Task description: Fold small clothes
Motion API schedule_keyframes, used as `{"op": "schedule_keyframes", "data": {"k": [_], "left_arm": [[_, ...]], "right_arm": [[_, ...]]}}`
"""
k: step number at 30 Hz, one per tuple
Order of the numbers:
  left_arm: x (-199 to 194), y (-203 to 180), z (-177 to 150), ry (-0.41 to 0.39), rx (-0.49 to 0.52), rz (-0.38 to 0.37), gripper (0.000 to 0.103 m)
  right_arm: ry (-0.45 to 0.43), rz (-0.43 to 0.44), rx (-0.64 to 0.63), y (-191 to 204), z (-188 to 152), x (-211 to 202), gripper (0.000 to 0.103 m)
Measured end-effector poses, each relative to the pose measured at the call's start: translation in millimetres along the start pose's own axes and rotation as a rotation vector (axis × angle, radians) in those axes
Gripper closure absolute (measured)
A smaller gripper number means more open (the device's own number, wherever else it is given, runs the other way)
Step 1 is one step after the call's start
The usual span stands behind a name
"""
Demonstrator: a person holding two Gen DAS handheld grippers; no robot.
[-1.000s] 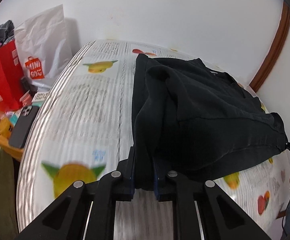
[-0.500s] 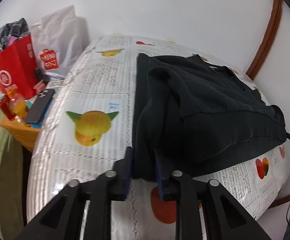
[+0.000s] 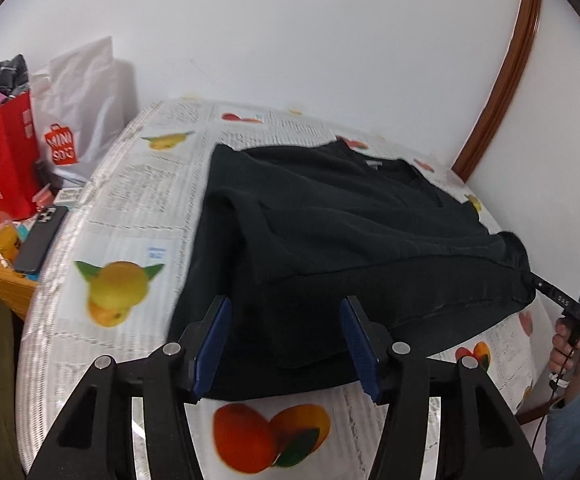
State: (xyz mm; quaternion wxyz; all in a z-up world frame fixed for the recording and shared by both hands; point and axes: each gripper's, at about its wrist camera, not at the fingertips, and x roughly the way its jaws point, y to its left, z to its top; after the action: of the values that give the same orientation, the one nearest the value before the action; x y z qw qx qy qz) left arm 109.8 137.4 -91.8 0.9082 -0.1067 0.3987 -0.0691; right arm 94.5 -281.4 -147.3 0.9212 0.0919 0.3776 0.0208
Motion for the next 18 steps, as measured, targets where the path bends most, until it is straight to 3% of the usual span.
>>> {"op": "schedule_keyframes", "data": {"k": [4,7,9,10,11,18], "left_arm": [[23.1,3.2,2.3,0.032,-0.020,0.006,0.050],[37.3,9.5,7.0,0.060,-0.062,-0.026,0.053],[41.8,10.8,10.6,0.084,-0.082,-0.074,0.076],[40.6,10.4,13.1,0.081,-0.089,-0.082,0.079],[38.1,8.5,14.7,0.068,-0.081,-0.078,0.089],[19.5,-4.7,39.6,-0.041,-0.011,-0.084,0.092]], "right_arm": [[0.007,0.022,0.120,-17.2,-1.7,14.4,0.058],[0.002,0.038,0.132,-15.1,2.3,19.1,0.066],[-0.007,0.015,0.102,-7.3,7.3,20.3,0.075],[-0.014,0.017,0.091,-5.3,9.5,19.1,0.084],[-0.029,0.033,0.077,-3.3,13.0,15.2,0.092],[-0.150,0.100,0.062,-1.3,51.1,-9.0,0.093]]}}
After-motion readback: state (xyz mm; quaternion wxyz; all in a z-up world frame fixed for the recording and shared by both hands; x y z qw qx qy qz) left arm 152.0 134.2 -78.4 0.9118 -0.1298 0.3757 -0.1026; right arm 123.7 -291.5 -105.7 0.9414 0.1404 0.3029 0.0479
